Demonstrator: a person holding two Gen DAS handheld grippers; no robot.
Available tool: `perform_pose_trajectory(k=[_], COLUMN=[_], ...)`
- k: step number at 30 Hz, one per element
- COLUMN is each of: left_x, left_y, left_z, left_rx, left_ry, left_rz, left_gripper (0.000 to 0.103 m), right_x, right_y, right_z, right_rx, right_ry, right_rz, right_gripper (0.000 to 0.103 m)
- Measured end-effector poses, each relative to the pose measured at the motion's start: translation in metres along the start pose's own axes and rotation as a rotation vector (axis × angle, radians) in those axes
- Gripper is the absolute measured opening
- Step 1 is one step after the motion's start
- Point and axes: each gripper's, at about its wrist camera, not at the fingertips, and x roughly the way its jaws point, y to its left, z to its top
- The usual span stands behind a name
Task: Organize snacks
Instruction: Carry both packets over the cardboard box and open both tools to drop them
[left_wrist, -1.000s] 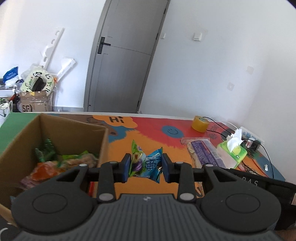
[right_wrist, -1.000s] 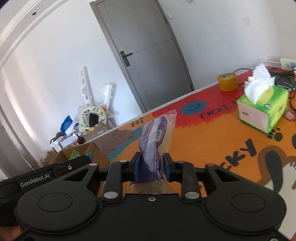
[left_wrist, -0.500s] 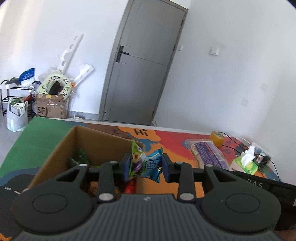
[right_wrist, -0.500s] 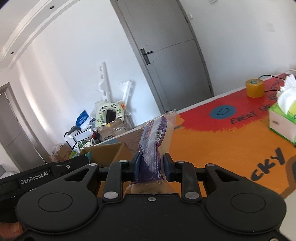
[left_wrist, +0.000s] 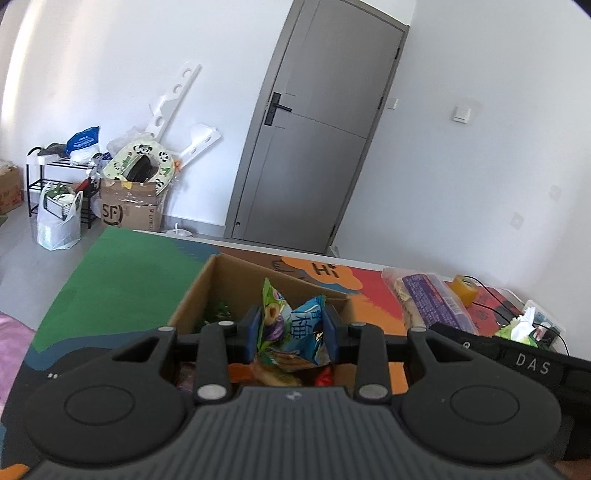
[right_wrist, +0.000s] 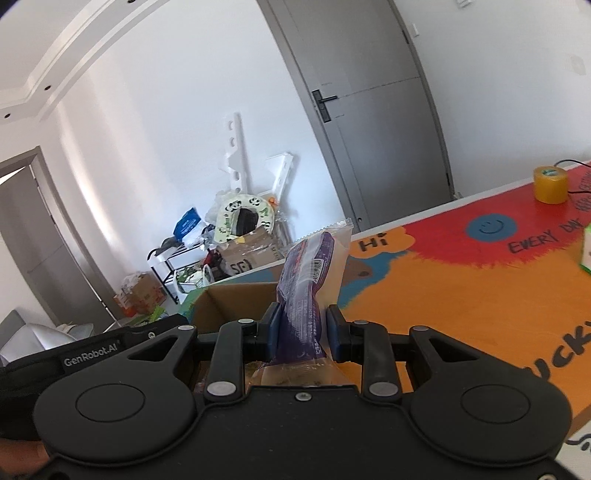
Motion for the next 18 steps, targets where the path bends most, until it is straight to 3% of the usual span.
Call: perform_pose_trajectory(k=[13, 18], left_x=[0.003, -0.005], left_y=[0.024, 0.034], left_z=[-0.003, 0.002], left_rx=[-0.010, -0.028], left_ry=[0.092, 0.078], left_rz=[-0.025, -0.007], left_gripper=[0.038, 0.053], right_x=[0.023, 0.030], right_y=[0.034, 0.041], right_z=[0.000, 0.001], right_rx=[-0.044, -0.049], right_ry=[0.023, 0.035], right_rz=[0.029, 0.043], right_gripper=[0.027, 0.027])
